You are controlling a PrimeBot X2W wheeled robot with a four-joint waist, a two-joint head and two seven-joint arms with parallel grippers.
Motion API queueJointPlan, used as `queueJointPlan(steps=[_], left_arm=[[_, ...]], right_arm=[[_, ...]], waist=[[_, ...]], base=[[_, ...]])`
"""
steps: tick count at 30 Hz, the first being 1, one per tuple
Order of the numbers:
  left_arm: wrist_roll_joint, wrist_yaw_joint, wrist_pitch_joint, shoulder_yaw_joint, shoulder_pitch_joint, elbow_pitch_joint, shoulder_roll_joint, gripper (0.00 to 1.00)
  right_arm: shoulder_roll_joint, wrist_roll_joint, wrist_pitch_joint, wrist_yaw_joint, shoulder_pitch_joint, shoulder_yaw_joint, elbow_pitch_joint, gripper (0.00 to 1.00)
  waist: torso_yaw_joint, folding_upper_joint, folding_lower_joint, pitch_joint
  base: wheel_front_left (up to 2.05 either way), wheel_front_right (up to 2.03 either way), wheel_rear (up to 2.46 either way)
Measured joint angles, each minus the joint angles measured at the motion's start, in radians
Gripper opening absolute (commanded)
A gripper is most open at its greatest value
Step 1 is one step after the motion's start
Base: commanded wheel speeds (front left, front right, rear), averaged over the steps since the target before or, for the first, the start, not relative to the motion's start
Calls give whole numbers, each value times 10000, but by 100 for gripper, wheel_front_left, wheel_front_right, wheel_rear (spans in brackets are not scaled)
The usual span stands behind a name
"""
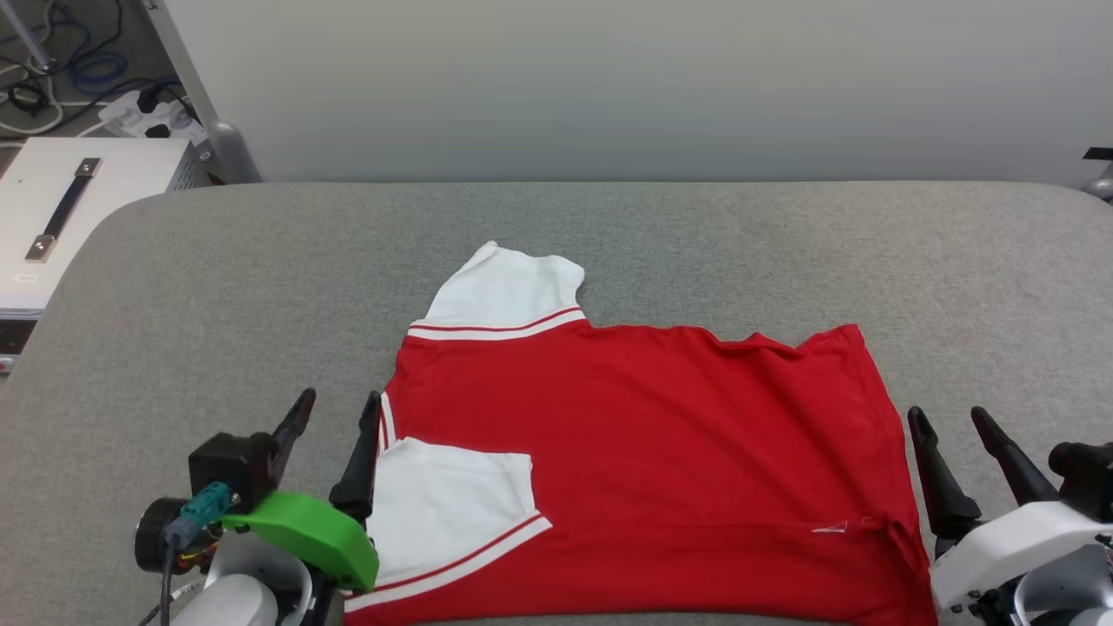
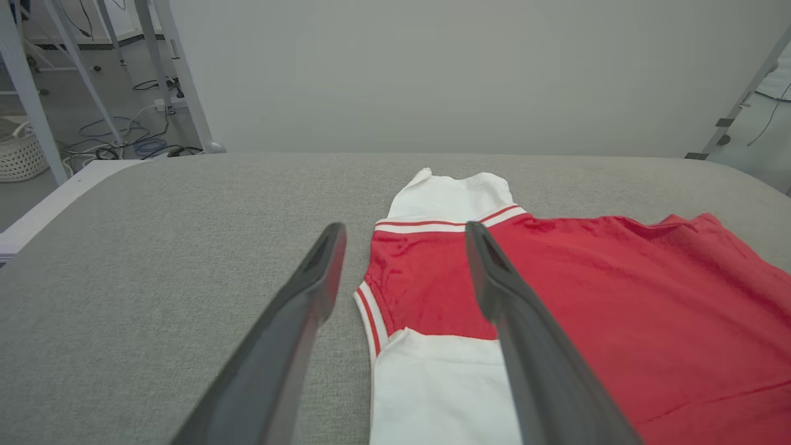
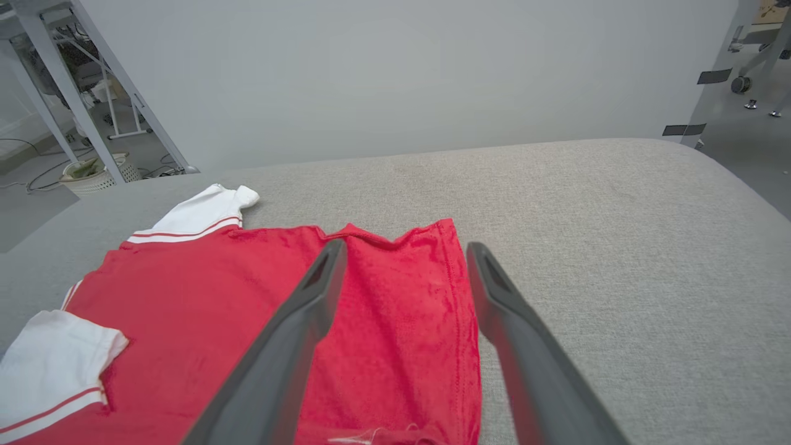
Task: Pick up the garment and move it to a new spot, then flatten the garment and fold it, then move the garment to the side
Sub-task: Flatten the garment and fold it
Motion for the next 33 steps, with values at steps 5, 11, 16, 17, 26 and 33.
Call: queueJointPlan(steps=[5,11,16,17,26,33], left_arm=[[1049,-403,-54,1143,385,-470,-642,100],[2197,-1120,-56,2196,554,-614,-1465,100],[2661,-1801,-56,2663,67,-13,-1770,100],[2709,-1885,-56,2683,-115,173,-1758,100],[2991,-3390,2412,1871,-3461,2111,-865,100],[2535,-3802,5586,543,-6465,3452,-265,100]], right_arm=[[73,-357,-930,0,-4,230,-33,100],[307,-598,-1643,0,-179,330,-23,100],[357,-708,-1852,0,-469,531,61,100],[362,-709,-1870,0,-530,575,65,100],[380,-715,-1935,0,-1249,941,-109,100],[384,-696,-1848,0,-1863,1384,-368,100]], waist=[[-130,0,0,188],[-271,0,0,506],[-455,0,0,883],[-494,0,0,957],[-951,0,0,1957],[-1343,0,0,2828]], base=[[0,0,0],[0,0,0],[0,0,0],[0,0,0],[0,0,0],[0,0,0]])
